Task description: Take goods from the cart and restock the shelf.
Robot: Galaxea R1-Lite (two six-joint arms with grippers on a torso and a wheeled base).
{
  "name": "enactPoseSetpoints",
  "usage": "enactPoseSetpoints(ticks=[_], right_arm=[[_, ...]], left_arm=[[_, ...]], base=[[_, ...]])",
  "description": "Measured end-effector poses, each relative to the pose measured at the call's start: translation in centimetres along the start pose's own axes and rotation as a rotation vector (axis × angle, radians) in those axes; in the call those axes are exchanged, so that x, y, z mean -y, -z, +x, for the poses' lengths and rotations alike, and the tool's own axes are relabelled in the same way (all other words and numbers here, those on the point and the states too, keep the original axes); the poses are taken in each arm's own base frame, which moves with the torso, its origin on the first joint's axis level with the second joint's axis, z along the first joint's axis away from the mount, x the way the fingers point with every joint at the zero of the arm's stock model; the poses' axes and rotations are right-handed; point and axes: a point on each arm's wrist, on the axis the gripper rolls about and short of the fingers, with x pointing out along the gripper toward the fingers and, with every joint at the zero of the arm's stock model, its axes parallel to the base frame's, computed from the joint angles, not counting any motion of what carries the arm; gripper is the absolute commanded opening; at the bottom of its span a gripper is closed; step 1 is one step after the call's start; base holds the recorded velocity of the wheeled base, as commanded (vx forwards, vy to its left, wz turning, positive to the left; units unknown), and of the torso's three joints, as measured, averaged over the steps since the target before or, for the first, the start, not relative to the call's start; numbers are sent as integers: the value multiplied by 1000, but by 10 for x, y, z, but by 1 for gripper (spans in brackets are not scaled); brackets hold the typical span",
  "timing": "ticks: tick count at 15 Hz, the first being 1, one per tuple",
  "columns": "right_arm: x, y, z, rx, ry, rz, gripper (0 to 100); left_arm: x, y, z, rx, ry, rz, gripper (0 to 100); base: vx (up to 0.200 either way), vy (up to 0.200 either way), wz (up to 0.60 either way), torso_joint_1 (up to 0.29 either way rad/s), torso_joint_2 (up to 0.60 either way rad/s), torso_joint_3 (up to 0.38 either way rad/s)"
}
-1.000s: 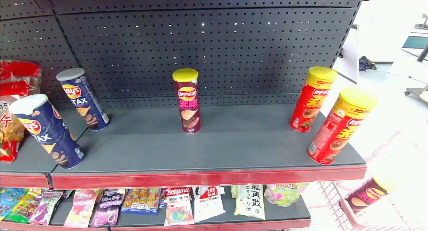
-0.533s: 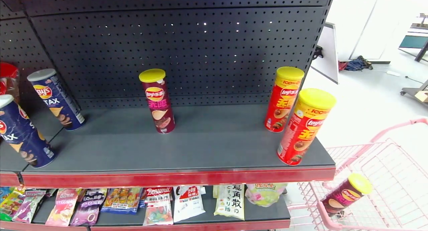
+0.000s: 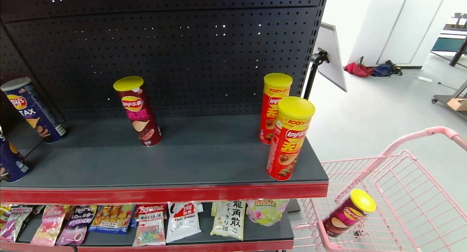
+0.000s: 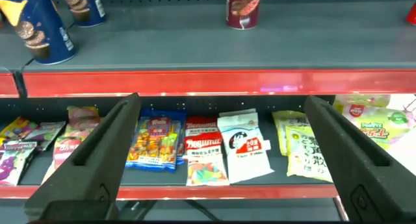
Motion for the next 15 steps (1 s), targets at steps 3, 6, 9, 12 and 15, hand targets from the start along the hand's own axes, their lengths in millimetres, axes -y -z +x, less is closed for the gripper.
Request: enactPoseSetpoints(ticks=[3, 6, 9, 12, 15], right_arm=[[0, 0, 0, 1, 0, 0, 100], [0, 0, 0, 1, 1, 0, 100], [0, 0, 0, 0, 1, 0, 100], [0, 0, 0, 0, 0, 0, 100], [0, 0, 0, 0, 1, 0, 100]], left_arm=[[0, 0, 0, -1, 0, 0, 100], [0, 0, 0, -1, 0, -2, 100], [0, 0, 0, -1, -2, -2, 100], [0, 0, 0, -1, -2, -4, 100], [0, 0, 0, 0, -2, -4, 100]], base=[[0, 0, 0, 0, 0, 0], [-67, 0, 0, 1, 1, 1], [-200, 0, 0, 6, 6, -1], [0, 0, 0, 0, 0, 0], [0, 0, -600, 2, -4, 5]])
